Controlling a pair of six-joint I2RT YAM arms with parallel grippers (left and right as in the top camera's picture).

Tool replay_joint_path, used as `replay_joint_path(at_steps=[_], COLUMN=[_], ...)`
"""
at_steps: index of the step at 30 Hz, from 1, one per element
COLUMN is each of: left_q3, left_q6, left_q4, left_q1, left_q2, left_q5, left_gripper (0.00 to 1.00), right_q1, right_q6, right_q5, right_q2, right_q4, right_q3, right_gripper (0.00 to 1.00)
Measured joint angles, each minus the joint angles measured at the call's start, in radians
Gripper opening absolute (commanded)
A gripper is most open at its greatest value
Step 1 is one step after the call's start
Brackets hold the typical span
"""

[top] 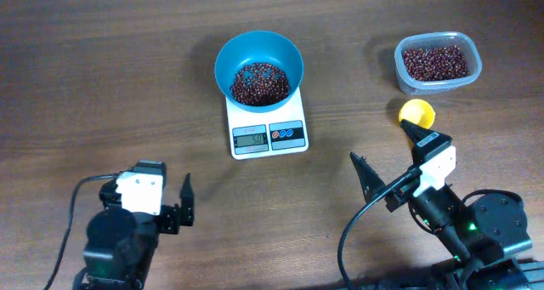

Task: Scoop item into bowl and weigh 50g on scale

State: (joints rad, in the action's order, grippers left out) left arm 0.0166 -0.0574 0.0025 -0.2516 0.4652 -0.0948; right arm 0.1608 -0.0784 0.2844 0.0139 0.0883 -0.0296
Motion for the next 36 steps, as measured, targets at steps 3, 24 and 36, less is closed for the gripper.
replay_joint_path(at_steps=[3,24,36], left_q3=[-0.001,-0.002,-0.003], left_q6=[0.002,0.014,0.014], left_q4=[-0.058,-0.077,-0.084], left_q1=[0.097,0.157,0.157], left_q2=[-0.096,-0.451,-0.451], left_q5=[0.048,0.1,0.091], left_gripper=[0.99,0.99,0.99], right_q1=[0.0,0.0,0.0], right_q6=[0.0,0.0,0.0], right_q5=[0.0,0.0,0.0], right_q2=[0.0,0.0,0.0], right_q4=[0.0,0.0,0.0], right_q3=[0.0,0.0,0.0], right_gripper=[0.99,0.99,0.99])
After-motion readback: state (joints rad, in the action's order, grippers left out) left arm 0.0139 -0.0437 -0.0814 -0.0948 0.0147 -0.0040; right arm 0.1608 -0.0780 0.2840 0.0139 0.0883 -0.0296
